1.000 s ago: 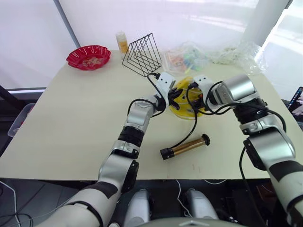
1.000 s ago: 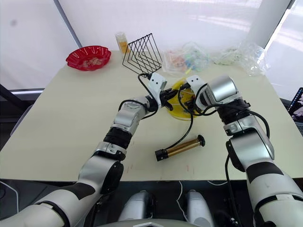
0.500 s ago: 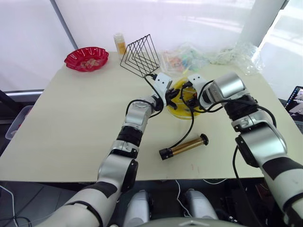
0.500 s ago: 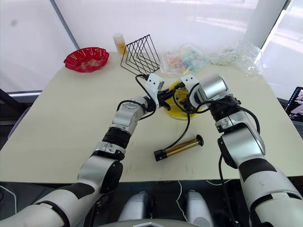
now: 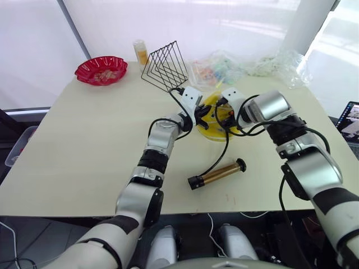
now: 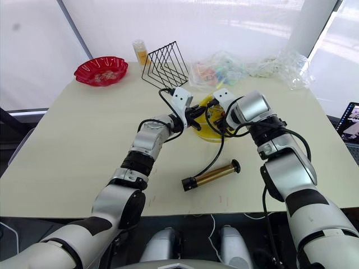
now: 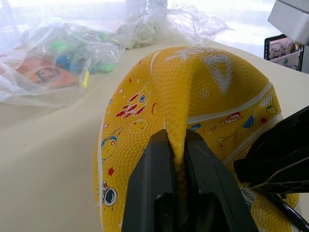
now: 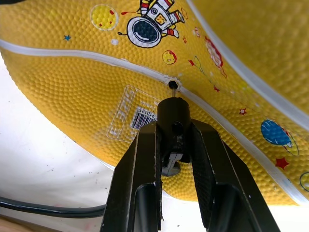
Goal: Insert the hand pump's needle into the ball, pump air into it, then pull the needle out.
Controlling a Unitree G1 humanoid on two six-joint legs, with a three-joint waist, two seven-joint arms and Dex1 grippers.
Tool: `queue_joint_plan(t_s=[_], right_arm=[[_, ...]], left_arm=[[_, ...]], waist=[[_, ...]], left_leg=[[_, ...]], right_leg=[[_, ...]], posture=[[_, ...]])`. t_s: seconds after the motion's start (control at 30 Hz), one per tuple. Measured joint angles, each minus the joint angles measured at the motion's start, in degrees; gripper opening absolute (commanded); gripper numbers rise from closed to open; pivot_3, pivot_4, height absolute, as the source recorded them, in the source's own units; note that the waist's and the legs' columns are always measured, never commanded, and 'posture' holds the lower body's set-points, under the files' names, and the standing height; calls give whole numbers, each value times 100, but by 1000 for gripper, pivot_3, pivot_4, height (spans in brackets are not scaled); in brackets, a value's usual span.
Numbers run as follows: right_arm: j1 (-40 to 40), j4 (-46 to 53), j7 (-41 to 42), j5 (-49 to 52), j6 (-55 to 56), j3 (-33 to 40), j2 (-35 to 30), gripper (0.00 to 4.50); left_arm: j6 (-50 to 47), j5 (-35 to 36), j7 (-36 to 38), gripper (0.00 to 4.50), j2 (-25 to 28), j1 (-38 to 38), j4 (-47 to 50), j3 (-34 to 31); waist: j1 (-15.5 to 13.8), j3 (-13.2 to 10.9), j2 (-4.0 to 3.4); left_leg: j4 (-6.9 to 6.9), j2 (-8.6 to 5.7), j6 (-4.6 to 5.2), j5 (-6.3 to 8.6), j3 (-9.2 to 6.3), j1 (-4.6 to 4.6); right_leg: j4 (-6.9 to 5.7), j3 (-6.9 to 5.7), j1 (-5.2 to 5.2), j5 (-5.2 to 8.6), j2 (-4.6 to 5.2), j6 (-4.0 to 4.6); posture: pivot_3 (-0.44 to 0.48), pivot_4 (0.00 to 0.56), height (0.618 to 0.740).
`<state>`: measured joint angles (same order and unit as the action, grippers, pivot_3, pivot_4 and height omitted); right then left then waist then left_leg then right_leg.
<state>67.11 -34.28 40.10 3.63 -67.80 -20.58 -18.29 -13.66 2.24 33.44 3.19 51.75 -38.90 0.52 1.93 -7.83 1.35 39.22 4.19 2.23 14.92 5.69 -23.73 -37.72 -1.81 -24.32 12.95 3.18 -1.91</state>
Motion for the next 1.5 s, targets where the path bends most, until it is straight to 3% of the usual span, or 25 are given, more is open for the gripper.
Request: queue_joint_plan(t_s=[0.53, 1.1, 1.5], right_arm=[[-359, 688, 190, -145, 47, -88, -254, 331], [396, -1129, 403, -675, 821, -310, 317, 331], [589, -1917, 371, -1003, 1222, -90, 679, 331]], left_arm=[[334, -4, 21, 52, -30, 157, -436, 3], [353, -99, -17, 52, -9, 120, -496, -55], [318, -107, -57, 52, -2, 21, -483, -58]], waist=[[-45, 0, -1], [39, 45, -4], [64, 94, 1]], left_leg=[[-4, -23, 0, 0, -12, -6], [-5, -24, 0, 1, -59, 21], [-67, -10, -2, 2, -53, 100]], right_leg=[[9, -35, 12, 2, 34, -3], [18, -63, 58, 3, 38, -3], [62, -63, 114, 6, 44, 2]], posture=[[0, 150, 737], [0, 150, 737], [0, 150, 737]])
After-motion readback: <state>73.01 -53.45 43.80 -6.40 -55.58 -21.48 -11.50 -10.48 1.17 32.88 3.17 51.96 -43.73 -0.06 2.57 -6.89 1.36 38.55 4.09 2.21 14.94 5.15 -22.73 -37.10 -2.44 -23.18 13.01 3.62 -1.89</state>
